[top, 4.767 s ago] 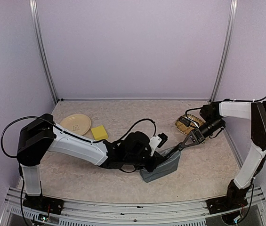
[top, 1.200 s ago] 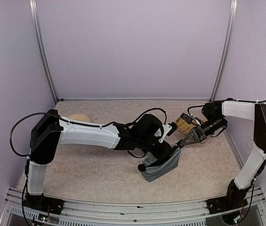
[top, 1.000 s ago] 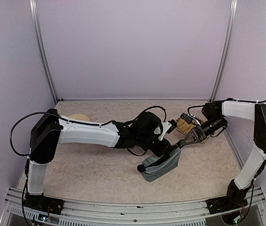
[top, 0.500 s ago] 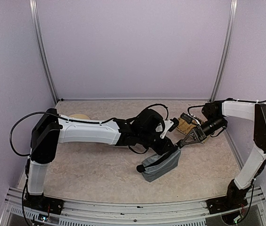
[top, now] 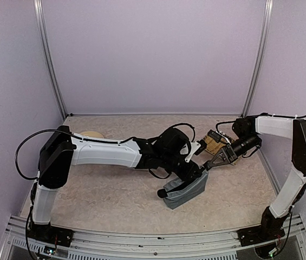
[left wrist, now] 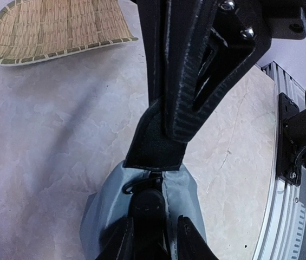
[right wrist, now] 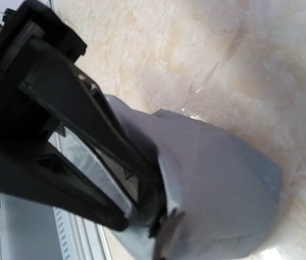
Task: Sort the hair-cutting tools
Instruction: Adjust the comb in the kit bag.
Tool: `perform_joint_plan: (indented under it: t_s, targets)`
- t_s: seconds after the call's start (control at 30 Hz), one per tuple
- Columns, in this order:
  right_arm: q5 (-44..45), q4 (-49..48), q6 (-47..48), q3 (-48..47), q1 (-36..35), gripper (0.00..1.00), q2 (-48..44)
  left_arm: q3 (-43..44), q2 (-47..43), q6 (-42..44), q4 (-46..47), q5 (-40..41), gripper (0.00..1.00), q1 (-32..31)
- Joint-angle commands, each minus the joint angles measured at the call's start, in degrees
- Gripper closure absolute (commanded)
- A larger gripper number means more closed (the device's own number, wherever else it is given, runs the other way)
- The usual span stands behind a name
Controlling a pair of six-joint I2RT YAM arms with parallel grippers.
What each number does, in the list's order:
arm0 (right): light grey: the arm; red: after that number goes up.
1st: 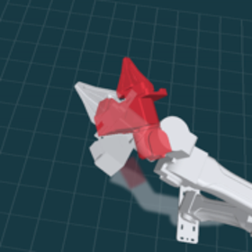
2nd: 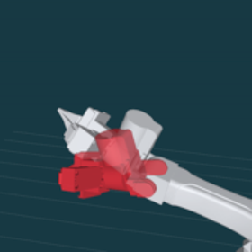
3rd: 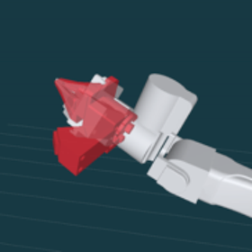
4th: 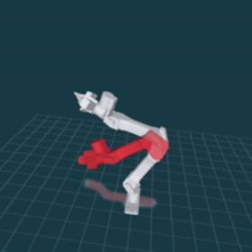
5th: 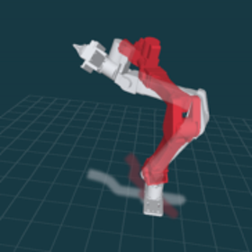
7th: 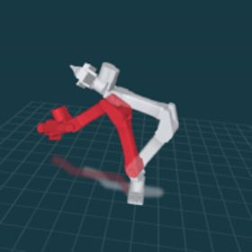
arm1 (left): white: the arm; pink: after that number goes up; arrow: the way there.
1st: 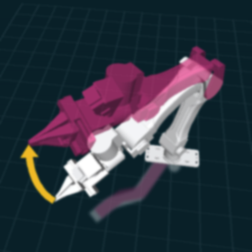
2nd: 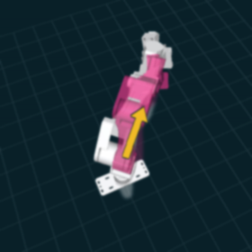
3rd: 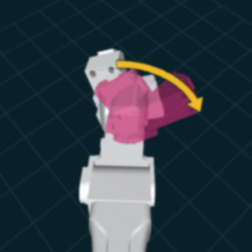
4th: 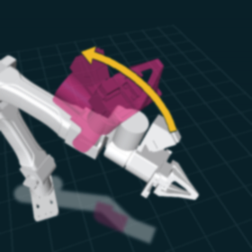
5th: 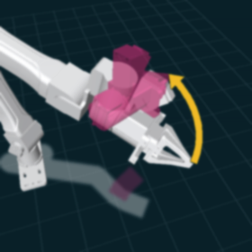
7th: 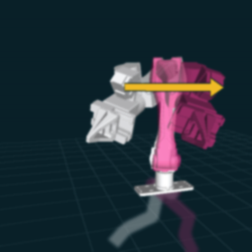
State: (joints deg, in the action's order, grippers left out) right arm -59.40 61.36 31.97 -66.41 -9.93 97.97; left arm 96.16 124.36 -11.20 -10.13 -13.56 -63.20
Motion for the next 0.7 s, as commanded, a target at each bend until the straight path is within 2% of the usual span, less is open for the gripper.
perform_joint_plan:
  t_s: [0.0, 0.1, 0.2, 0.47, 0.53, 0.6, 0.67]
  targets:
    - [-2.78, -0.10, 0.44, -0.60, 0.75, 0.98, -0.04, 2.13, 2.00, 0.91, -0.85, -2.11, 0.81, -0.13]
    - [-2.78, -0.10, 0.38, -0.58, 0.72, 0.98, -0.12, 2.69, 2.66, 0.64, -1.17, -2.09, 0.91, 0.08]
    - [-2.50, -0.10, 0.38, -0.42, 0.71, 0.98, -0.39, 2.58, 2.59, 0.52, -1.32, -1.20, 0.95, 0.19]
    - [-3.18, 0.39, 0.47, -0.79, 0.77, 0.98, -1.04, 2.63, 2.64, 0.72, -4.26, 3.74, 0.98, 0.35]
    - [-3.18, 0.44, 0.38, -0.78, 0.71, 0.98, -1.33, 2.66, 2.53, 0.79, -4.11, 3.73, 0.93, 0.10]
    - [-3.05, 0.21, 0.36, -0.42, 0.71, 0.97, -1.34, 1.95, 1.51, 1.41, -2.91, 4.54, 0.84, -0.87]
    - [-2.92, 0.09, 0.33, -0.09, 0.71, 0.97, -1.15, 1.93, 1.08, 1.83, -2.22, 6.12, 0.80, -1.66]
